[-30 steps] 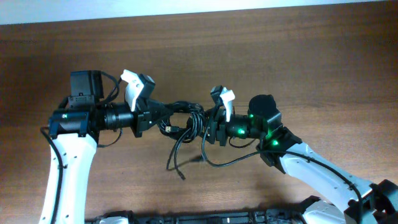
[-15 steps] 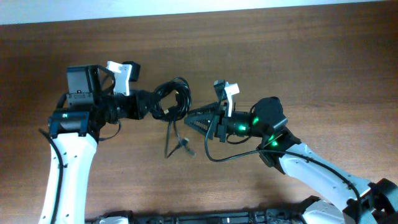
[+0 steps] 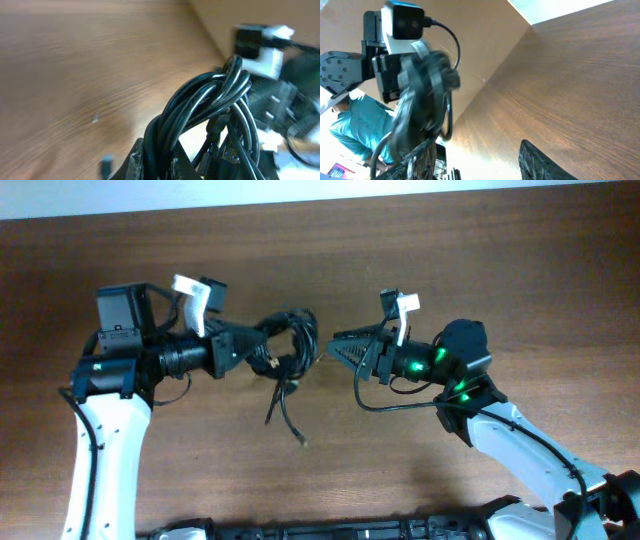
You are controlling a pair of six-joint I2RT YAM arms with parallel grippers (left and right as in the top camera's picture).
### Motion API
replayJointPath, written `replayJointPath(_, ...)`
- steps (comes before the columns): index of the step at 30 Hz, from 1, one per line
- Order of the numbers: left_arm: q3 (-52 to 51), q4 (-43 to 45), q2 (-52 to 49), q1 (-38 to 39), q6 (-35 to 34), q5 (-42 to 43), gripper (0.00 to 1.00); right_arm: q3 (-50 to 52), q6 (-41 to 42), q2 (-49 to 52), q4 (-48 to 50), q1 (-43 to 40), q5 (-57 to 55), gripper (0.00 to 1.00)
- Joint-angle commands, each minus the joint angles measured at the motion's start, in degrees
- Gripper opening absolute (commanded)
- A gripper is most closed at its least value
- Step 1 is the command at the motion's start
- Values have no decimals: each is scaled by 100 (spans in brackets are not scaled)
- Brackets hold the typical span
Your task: Untangle cables
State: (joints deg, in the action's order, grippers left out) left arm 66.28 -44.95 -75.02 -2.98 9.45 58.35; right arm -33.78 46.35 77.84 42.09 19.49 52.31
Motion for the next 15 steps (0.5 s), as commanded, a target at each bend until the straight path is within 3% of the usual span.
replayJointPath(1, 50, -11, -26, 177, 846, 826, 0, -94, 118, -59, 186, 223, 103, 52)
replayJointPath(7, 50, -13, -26, 186, 841, 527, 0, -94, 415, -59, 487, 721, 48, 52)
replayJointPath(12, 31, -72, -26, 186, 841, 501, 0, -94, 531, -59, 398, 831, -1113, 52)
replayJointPath(15, 31, -70, -24, 39, 839, 70, 0, -94, -745, -61, -271, 315, -813, 52)
